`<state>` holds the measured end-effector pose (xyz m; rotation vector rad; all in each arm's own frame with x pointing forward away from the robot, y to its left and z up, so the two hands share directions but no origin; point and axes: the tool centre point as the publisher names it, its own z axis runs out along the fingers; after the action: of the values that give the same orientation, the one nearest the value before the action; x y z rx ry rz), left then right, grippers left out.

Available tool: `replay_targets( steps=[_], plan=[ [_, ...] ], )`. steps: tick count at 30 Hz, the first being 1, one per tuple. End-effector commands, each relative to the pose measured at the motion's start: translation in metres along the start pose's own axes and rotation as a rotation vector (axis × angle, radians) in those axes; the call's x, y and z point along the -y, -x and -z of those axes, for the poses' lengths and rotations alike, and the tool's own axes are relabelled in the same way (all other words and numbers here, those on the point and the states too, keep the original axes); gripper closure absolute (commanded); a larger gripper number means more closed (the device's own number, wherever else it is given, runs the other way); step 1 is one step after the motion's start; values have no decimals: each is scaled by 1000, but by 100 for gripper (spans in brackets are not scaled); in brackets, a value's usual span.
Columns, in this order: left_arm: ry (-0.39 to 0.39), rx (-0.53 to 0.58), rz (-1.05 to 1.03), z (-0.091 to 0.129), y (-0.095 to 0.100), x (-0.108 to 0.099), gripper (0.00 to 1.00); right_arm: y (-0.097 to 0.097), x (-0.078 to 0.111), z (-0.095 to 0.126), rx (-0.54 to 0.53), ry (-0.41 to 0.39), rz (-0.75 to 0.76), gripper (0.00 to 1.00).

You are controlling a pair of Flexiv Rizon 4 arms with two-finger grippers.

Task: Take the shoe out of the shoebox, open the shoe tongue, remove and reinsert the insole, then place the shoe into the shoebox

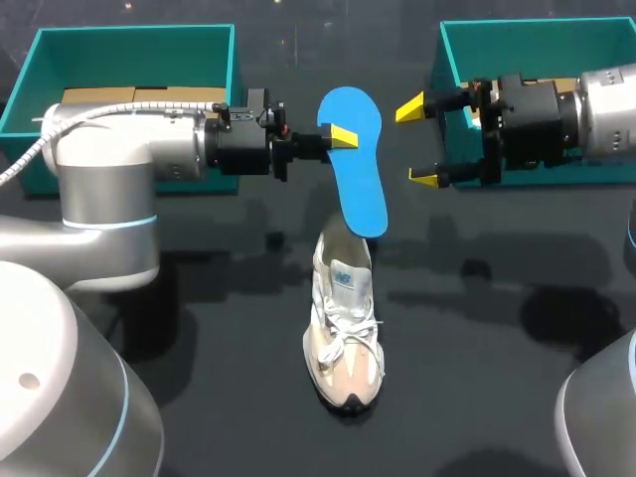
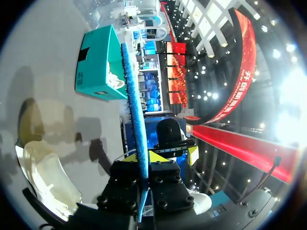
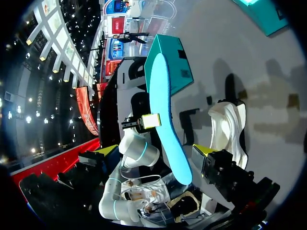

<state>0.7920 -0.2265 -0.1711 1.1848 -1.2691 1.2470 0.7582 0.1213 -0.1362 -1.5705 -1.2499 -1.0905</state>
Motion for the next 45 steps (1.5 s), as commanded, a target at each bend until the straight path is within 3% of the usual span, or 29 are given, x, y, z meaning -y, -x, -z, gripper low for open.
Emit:
replay_targets(
  steps=[1, 13, 33, 45],
  plan=[
    [-1, -1, 0, -1, 1, 0, 100, 6, 2, -6, -19, 5, -2, 0],
    [-1, -1, 0, -1, 1, 0, 100, 13, 2, -10, -64, 15, -3, 0],
    [-51, 134, -728, 7, -44, -3, 100, 16, 1, -12, -97, 20, -8, 0],
    [-38, 159, -894, 11, -50, 2, 100, 16, 1, -12, -97, 20, -8, 0]
  ],
)
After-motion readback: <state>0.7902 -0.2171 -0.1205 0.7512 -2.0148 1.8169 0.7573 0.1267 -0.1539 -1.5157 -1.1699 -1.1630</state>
